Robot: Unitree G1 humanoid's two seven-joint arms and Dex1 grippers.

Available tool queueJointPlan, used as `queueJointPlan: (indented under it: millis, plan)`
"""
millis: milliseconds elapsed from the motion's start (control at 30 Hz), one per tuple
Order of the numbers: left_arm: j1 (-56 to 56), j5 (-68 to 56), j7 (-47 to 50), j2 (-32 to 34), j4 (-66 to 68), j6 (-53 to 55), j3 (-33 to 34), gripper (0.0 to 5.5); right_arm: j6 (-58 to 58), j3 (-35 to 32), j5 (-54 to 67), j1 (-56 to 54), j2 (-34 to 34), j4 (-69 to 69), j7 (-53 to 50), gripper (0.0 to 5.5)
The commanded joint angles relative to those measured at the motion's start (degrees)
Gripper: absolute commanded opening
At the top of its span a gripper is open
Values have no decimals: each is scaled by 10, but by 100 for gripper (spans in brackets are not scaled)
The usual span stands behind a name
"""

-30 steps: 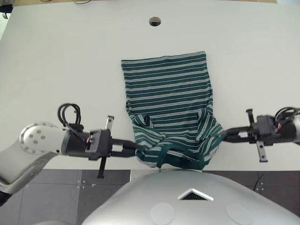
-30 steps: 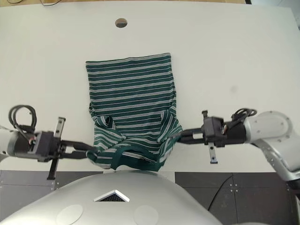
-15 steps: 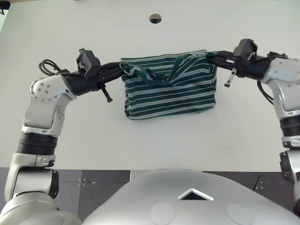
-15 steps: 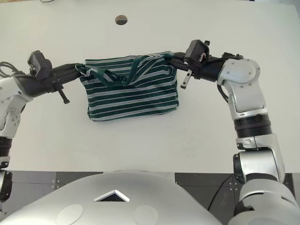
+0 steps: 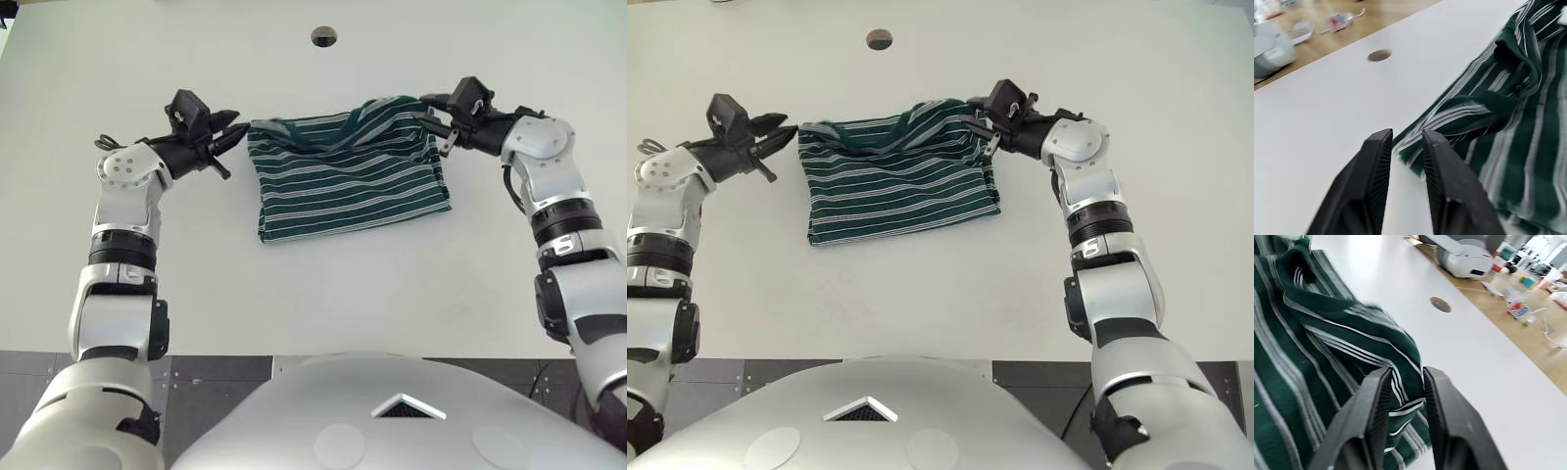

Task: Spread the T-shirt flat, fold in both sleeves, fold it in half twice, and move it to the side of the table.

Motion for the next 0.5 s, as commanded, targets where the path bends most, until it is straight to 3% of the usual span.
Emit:
queueJointPlan:
  millis: [33, 167, 233, 300, 367, 500]
  plan:
    - [-38, 15, 18, -10, 61, -35, 27, 170, -21, -13, -37, -39, -1, 51, -74, 191]
    - [-42, -4, 12, -24, 54, -103, 66, 170, -100, 4, -99, -51, -7, 47, -159, 191]
    - [19, -40, -63, -36, -72, -133, 54, 170, -178, 27, -120, -32, -13, 6, -139, 191]
    - [99, -30, -118, -31, -209, -165, 1, 170, -220, 54, -137, -17, -19, -21, -101, 191]
    - [160, 79, -131, 1, -272, -240, -69, 170, -218, 88, -180, -23, -28, -13, -83, 191]
    - [168, 390, -50, 92, -228, -381, -157, 170, -193, 157, -279, -60, -44, 11, -57, 191]
